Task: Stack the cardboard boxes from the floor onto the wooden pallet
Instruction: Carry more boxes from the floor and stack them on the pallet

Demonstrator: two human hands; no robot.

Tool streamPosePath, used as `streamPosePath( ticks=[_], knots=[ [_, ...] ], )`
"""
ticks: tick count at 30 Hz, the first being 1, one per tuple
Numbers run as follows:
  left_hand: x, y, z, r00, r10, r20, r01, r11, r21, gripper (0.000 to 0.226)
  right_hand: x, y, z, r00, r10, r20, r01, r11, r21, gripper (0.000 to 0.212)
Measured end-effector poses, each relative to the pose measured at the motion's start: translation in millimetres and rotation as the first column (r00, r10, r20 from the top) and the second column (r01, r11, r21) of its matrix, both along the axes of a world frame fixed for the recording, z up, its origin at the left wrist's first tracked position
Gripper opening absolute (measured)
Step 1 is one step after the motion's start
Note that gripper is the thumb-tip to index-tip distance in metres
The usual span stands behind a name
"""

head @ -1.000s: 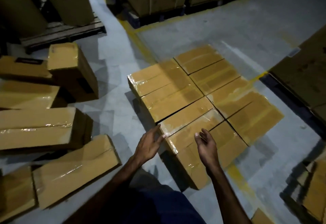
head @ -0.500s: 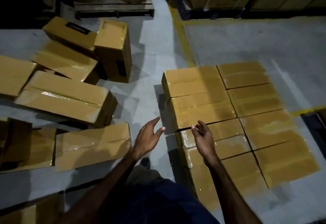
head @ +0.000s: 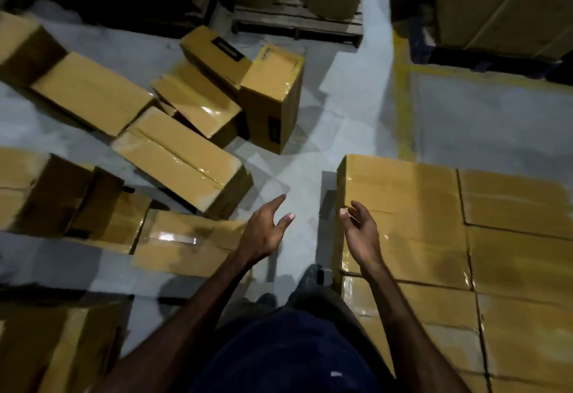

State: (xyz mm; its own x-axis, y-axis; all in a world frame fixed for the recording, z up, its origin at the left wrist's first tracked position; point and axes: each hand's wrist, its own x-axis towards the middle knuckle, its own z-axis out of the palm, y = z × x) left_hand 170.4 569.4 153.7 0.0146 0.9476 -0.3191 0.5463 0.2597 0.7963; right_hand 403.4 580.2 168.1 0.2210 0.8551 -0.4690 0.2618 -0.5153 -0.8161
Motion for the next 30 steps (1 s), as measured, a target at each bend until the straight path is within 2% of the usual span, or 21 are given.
streamPosePath(
  ticks=[4,7,14,18,23,30],
  knots=[
    [-6.1,28.9,14.2,0.992,0.115,-0.05,-0.113,0.993,0.042,0.079,4.7,66.5,-0.9,0.993,0.111,-0.045,-0.11,0.993,0.032,0.058],
    [-2.6,50.5,23.2,0.979,0.195,-0.061,-0.191,0.979,0.066,0.079,6.2,107.4,2.5,0.978,0.208,-0.034,-0.205,0.977,0.061,0.058],
    [0.6,109.0,23.4,0.965,0.26,-0.033,-0.258,0.965,0.044,0.088,-3.1,184.7,1.1,0.966,0.256,-0.042,-0.253,0.965,0.066,0.055],
    [-7.1,160.1,21.5,0.955,0.292,-0.046,-0.291,0.956,0.038,0.078,-15.9,234.1,-1.6,0.961,0.274,-0.036,-0.271,0.961,0.058,0.057],
    [-16.7,252.0,5.0,0.935,0.344,0.084,-0.342,0.939,-0.034,0.061,-33.6,320.5,-4.1,0.968,0.247,0.032,-0.249,0.967,0.06,0.059],
    [-64.3,398.5,-3.7,0.952,0.297,0.072,-0.292,0.954,-0.067,0.061,-65.9,444.2,-3.4,0.973,0.21,0.096,-0.213,0.977,0.029,0.06]
  ],
)
